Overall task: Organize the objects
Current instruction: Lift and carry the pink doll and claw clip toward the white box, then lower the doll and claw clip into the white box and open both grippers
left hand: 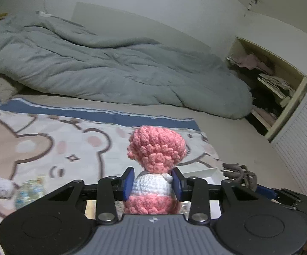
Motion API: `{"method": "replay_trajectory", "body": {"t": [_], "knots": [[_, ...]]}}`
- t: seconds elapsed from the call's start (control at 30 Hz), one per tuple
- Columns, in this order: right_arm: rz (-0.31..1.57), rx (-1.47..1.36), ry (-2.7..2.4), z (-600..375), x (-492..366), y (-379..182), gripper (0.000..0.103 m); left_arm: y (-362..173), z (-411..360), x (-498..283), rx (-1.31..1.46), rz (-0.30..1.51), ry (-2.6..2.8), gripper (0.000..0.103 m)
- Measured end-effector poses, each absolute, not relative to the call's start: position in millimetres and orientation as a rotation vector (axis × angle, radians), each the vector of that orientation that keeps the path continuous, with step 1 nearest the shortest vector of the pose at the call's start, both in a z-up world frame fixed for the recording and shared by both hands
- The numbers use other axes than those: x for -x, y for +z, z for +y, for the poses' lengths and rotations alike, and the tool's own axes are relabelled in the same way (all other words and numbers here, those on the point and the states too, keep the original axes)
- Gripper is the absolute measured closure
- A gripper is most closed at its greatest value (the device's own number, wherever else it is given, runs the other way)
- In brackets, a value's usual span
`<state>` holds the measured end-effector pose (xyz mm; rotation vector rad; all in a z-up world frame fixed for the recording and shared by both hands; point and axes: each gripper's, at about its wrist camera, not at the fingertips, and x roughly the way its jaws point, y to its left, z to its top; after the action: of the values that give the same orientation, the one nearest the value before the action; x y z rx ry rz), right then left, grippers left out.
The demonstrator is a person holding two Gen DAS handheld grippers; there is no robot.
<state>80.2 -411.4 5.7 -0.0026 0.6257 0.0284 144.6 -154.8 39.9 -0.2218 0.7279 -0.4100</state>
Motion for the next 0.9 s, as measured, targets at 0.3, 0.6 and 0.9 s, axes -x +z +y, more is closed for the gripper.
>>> {"method": "replay_trajectory", "body": {"t": [0.3, 0.6, 0.9], "knots": [[0.67, 0.029, -0.019, -456, -114, -11, 0.059, 10, -229, -184, 0.241, 0.828, -0.511, 0.064], [0.738, 0.049, -0.037, -487, -144, -44, 0.059, -48, -281, -218, 0.298, 0.937, -0.586, 0.064], [0.8, 0.053, -0.048, -507, -167, -76, 0.059, -100, -312, -242, 0.507, 1.009, -0.669, 0.063]]}}
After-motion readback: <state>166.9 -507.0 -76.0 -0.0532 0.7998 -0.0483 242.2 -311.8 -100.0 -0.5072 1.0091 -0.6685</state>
